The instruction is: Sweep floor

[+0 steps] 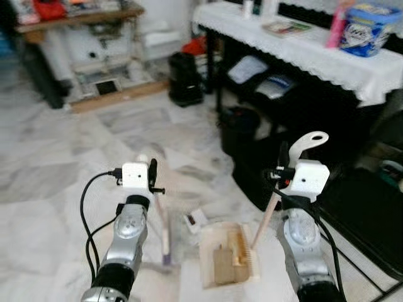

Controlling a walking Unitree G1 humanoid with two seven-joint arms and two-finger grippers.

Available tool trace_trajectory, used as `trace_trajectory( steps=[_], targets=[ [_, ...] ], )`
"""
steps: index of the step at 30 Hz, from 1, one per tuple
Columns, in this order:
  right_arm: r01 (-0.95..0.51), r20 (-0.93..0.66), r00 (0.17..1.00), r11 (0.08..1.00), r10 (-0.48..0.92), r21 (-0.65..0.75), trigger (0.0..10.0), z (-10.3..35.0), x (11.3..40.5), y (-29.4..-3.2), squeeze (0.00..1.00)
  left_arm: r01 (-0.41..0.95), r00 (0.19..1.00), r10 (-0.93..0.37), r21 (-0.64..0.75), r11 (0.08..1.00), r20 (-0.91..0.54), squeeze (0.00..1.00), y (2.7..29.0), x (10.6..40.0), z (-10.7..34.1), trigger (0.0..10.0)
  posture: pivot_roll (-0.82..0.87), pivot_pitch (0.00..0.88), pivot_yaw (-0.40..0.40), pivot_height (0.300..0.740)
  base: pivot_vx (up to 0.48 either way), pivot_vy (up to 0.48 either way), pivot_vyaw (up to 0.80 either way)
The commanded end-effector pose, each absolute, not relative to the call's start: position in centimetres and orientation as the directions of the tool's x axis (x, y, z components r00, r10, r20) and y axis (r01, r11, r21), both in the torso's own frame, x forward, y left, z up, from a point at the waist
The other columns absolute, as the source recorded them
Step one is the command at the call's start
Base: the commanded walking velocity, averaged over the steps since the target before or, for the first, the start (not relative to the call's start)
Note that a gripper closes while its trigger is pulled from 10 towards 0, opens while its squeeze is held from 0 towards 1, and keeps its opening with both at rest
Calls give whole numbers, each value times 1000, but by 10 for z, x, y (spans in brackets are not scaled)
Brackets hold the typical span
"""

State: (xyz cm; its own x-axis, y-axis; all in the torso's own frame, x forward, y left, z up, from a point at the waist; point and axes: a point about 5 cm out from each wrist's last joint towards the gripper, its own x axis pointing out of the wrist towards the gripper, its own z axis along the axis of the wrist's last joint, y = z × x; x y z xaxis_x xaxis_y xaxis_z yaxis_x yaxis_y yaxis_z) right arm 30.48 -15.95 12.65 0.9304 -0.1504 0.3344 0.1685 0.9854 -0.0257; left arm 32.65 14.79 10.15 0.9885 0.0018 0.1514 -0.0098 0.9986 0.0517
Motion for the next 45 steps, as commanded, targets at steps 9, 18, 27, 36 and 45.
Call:
trace_trajectory(
  steps=[9,18,27,36,45],
  targets=[
    [148,380,914,989,-142,16,10000,137,310,-150,0,-41,974,23,72,997,227,0,155,331,119,10000,-15,0,61,740,0,0,800],
    [143,380,914,989,-142,25,10000,136,310,-149,0,-60,974,40,84,995,225,0,162,330,119,10000,-17,0,73,740,0,0,800],
    [134,375,917,991,-134,27,10000,135,310,-149,0,-68,974,48,83,994,222,0,162,327,118,10000,-9,0,68,740,0,0,800],
    [119,367,922,993,-118,22,10000,133,309,-147,0,-77,975,58,80,994,216,0,164,323,115,10000,-1,0,58,740,0,0,800],
    [117,364,924,993,-116,18,10000,132,308,-148,0,-38,978,22,73,997,206,0,158,320,113,10000,-2,0,60,740,0,0,800]
  ],
)
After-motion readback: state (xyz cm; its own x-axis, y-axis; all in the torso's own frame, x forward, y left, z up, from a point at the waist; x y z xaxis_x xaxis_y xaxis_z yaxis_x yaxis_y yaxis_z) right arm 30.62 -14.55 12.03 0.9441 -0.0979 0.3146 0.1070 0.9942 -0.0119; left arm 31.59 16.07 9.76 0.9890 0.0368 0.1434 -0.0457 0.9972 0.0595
